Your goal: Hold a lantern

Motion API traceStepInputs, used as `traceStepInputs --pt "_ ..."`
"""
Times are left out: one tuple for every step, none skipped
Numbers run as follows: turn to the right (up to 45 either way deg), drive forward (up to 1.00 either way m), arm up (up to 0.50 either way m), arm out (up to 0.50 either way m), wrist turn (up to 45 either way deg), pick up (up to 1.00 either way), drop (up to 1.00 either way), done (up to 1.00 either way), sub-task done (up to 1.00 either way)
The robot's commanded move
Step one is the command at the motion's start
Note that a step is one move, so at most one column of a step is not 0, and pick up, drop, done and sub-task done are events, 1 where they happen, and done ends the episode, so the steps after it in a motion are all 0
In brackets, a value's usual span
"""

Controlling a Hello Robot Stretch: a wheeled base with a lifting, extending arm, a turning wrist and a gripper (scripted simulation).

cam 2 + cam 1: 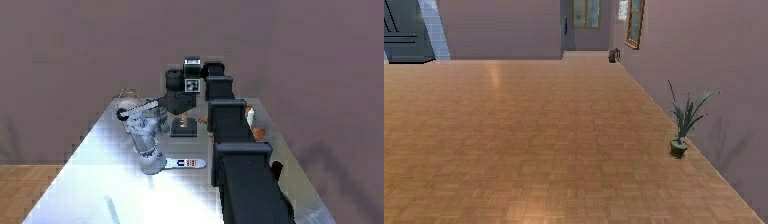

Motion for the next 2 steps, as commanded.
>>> traceStepInputs --pt "0.0 0.0 0.0 0.0 18.0 0.0 0.0 0.0 0.0" --pt "0.0 0.0 0.0 0.02 0.0 0.0 0.0 0.0 0.0"
